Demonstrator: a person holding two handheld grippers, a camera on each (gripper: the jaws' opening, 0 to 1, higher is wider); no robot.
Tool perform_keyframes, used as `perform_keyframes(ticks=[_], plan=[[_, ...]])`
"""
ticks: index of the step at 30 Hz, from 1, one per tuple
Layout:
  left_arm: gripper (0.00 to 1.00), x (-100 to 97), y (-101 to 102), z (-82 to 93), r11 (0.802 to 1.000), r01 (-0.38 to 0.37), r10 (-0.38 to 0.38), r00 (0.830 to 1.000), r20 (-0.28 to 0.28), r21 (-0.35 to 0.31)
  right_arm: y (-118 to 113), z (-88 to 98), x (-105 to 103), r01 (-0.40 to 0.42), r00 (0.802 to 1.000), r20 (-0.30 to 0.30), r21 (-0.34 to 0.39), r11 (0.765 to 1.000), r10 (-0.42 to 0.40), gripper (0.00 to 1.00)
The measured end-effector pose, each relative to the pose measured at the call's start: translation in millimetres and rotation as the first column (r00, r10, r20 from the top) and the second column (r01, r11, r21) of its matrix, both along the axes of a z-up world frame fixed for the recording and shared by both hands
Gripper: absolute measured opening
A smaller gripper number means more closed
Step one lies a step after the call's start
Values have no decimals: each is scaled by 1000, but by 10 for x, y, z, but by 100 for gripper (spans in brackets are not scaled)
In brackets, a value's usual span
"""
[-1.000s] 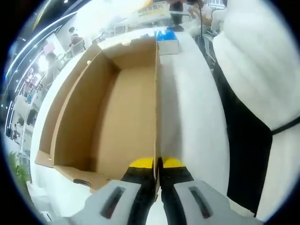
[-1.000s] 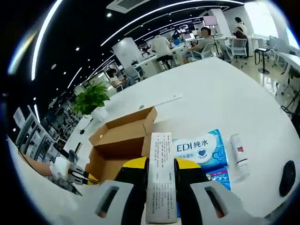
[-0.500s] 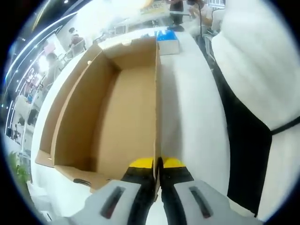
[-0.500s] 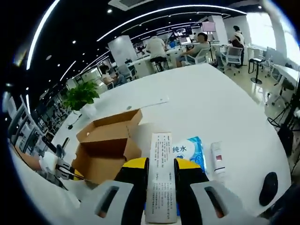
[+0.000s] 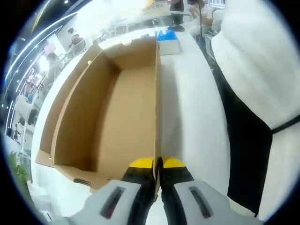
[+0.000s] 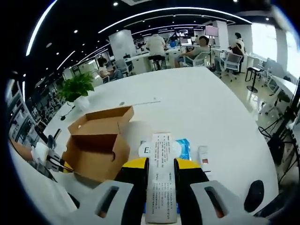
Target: Operate the shoe box by opening the lid, removing the specified soft item, and placing it in the target area until the item is outside and the box remains undamaged.
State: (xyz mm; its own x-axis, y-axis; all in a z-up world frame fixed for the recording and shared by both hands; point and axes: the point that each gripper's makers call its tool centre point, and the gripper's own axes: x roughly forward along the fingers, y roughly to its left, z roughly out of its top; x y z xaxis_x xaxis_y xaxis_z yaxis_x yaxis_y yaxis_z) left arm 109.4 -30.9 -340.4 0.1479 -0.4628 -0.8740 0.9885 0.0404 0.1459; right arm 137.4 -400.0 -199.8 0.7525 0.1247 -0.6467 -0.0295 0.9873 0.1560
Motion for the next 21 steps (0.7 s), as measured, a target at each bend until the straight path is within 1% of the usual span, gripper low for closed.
perform_keyframes(ticks=[6, 8, 13, 16, 18, 21], plan=[[3, 2, 2, -2, 1000, 0, 0, 1000, 0, 1, -95, -17, -13, 8, 1000, 2, -39, 999, -7, 20], [3, 1, 3, -3, 1000, 0, 0, 1000, -2, 2, -93, -31, -19, -13, 1000, 4, -68, 998, 14, 20], [3, 1, 3, -4, 1000, 0, 0, 1000, -1, 2, -172, -72, -31, -8, 1000, -5, -86, 996, 8, 20], [3, 1, 2, -5, 1000, -3, 3, 1000, 0, 2, -236, -46, -29, 21, 1000, 5, -60, 998, -21, 20], [3, 0, 2, -5, 1000, -4, 4, 1000, 2, 1, -265, -23, -33, 27, 1000, 11, -46, 999, -26, 20], [3, -2, 2, -4, 1000, -4, 4, 1000, 4, 0, -322, -8, -44, 36, 999, 15, -63, 997, -36, 20]])
